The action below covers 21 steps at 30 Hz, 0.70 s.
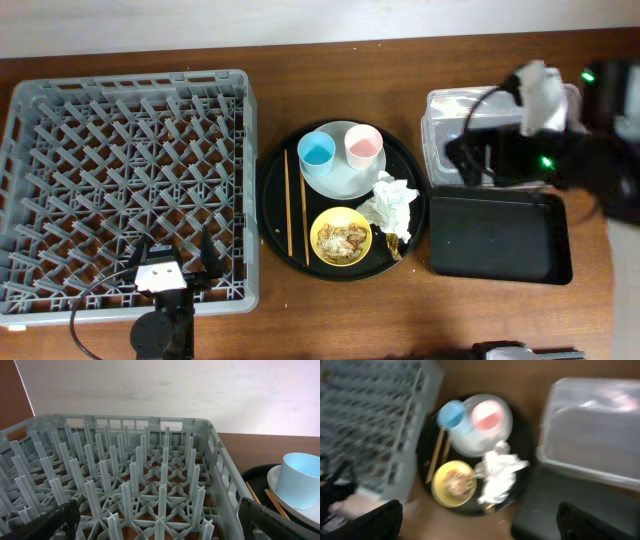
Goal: Sort waste into correct bins and load items into the dishwasher rack
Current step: 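Grasp the white tissue with the right gripper and drop it into the clear bin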
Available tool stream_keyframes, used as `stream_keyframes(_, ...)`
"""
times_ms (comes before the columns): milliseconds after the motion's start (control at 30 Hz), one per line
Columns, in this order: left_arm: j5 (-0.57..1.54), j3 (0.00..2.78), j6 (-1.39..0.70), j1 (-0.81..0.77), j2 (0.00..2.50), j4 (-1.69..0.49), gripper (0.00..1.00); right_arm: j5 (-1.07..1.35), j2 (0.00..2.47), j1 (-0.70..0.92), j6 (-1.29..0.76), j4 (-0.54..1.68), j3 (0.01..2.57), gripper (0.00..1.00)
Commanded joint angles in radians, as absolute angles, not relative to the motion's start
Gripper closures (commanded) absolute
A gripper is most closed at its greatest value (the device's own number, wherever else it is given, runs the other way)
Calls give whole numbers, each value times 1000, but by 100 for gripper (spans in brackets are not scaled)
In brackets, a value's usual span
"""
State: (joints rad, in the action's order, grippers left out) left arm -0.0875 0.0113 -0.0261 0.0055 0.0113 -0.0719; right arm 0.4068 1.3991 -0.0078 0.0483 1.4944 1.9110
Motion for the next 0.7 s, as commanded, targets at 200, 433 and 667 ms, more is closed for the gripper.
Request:
stream_keyframes(200, -102, 9, -14, 1, 6, -75, 1, 225, 1661, 183, -143, 1534, 1820, 22)
stream_keyframes(433, -102, 9, -14, 1, 6, -75, 0, 29, 1675, 332, -317, 1256, 1450, 15)
stream_keyframes(667, -102, 9, -14, 1, 6, -75, 1, 75, 1675, 334, -317, 850, 1096, 15)
